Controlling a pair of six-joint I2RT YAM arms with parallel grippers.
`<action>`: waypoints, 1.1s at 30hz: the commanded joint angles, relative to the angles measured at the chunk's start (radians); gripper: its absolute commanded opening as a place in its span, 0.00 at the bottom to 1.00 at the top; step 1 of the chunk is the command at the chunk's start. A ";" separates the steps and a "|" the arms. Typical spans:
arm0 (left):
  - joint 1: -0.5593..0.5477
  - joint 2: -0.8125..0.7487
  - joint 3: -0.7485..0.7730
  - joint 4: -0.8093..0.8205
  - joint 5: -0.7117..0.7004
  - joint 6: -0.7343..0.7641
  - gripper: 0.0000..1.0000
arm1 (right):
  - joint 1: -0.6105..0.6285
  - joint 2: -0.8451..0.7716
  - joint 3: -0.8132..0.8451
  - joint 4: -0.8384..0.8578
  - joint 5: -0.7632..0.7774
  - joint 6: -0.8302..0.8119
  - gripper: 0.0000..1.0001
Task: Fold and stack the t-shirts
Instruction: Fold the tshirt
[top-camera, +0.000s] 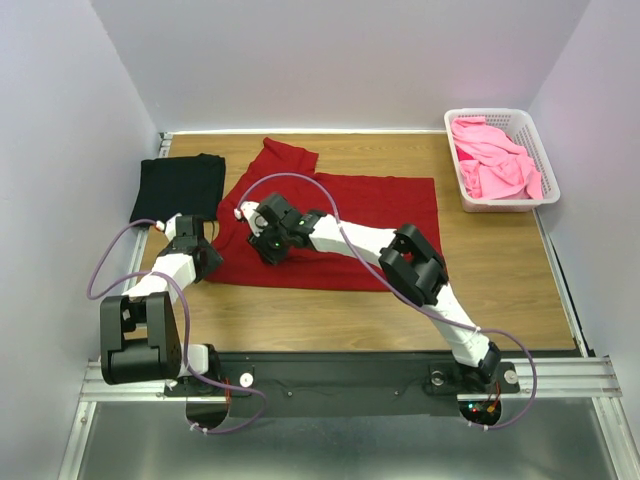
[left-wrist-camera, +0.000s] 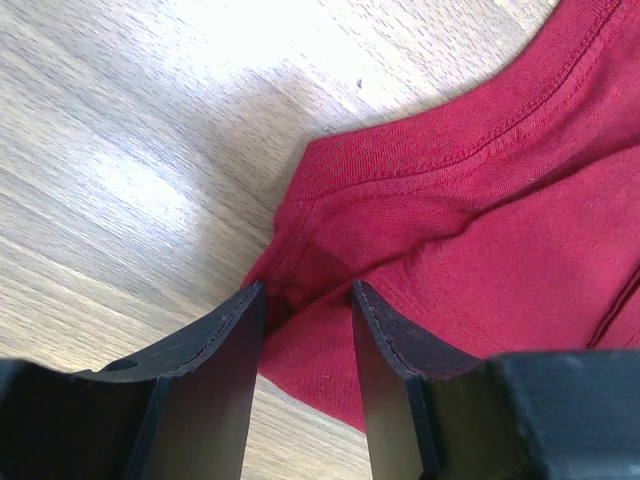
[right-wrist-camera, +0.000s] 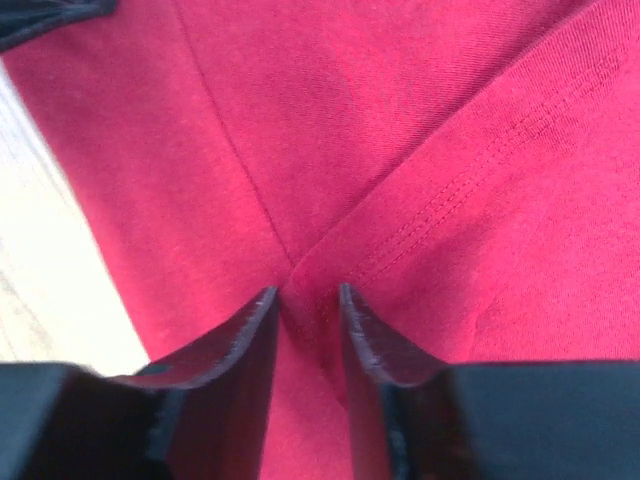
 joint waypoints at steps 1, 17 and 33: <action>0.007 0.023 -0.004 -0.018 -0.017 -0.005 0.50 | 0.009 0.014 0.042 0.034 0.034 0.003 0.32; 0.005 0.024 -0.007 -0.018 -0.017 -0.005 0.49 | -0.030 -0.085 0.007 0.046 0.133 0.066 0.09; 0.005 0.021 -0.010 -0.021 -0.022 -0.006 0.49 | -0.156 -0.155 -0.112 0.097 0.146 0.188 0.03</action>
